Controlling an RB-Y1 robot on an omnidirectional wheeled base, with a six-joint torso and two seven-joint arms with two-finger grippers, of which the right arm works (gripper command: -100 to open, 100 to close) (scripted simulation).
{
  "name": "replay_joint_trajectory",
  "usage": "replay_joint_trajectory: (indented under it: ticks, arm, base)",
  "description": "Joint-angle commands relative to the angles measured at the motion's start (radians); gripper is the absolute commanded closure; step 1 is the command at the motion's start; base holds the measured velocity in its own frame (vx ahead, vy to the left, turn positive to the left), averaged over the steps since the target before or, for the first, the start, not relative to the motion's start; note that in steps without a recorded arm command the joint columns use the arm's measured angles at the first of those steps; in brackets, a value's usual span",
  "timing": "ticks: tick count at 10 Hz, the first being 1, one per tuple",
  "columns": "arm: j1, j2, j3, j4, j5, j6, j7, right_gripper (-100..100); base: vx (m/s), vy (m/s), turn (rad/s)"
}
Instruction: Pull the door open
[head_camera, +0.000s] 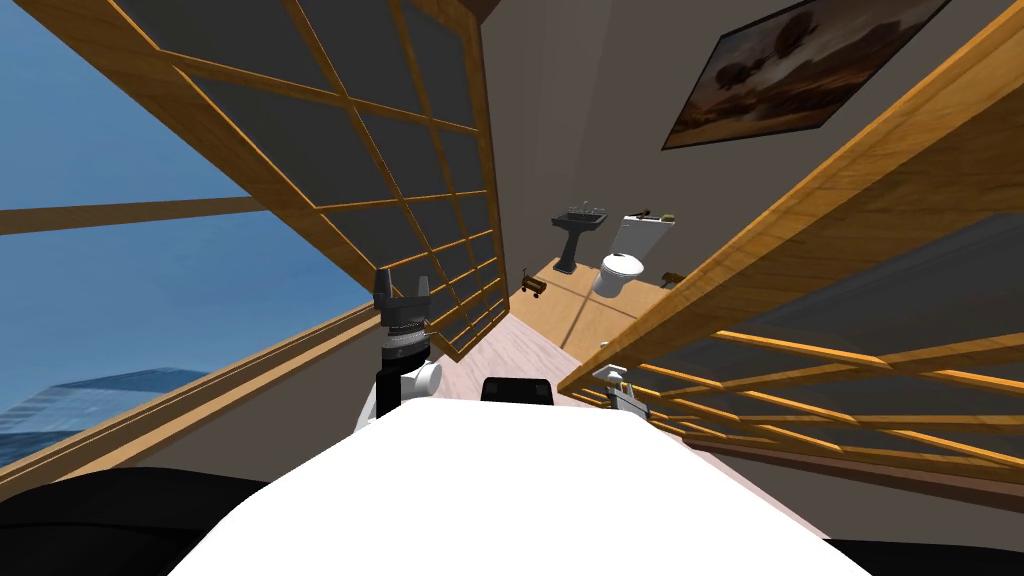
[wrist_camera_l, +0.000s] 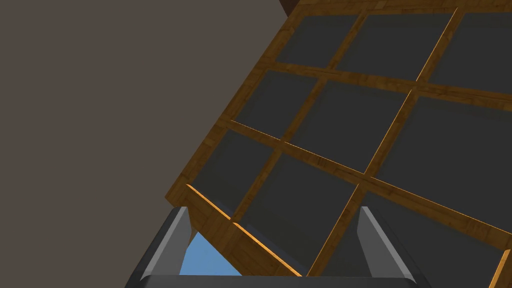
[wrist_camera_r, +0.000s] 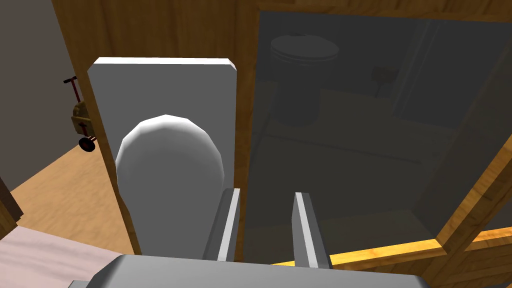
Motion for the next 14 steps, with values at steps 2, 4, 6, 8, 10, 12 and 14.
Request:
replay_joint_trajectory:
  ticks: [2, 4, 6, 8, 10, 12, 14]
  arm:
    - [0.006, -0.004, 0.007, -0.043, -0.001, 0.000, 0.002, -100]
    - [0.019, -0.015, 0.006, -0.060, -0.009, 0.009, -0.002, -100]
    - [0.038, -0.023, -0.002, -0.049, -0.019, 0.025, -0.002, -100]
    - [0.038, -0.023, -0.002, -0.049, -0.019, 0.025, -0.002, 100]
    - [0.038, -0.023, -0.002, -0.049, -0.019, 0.025, -0.002, 100]
    - [0.038, -0.023, -0.002, -0.049, -0.019, 0.025, -0.002, 100]
    - [0.008, -0.014, 0.015, -0.026, 0.007, 0.007, -0.013, -100]
  base:
    - [0.014, 0.007, 0.011]
    - [0.036, 0.022, 0.000]
    - [0.020, -0.007, -0.022]
    - [-0.001, -0.004, 0.021]
    - [-0.006, 0.011, -0.015]
    - [0.000, 0.000, 0.000]
    - [-0.182, -0.038, 0.084]
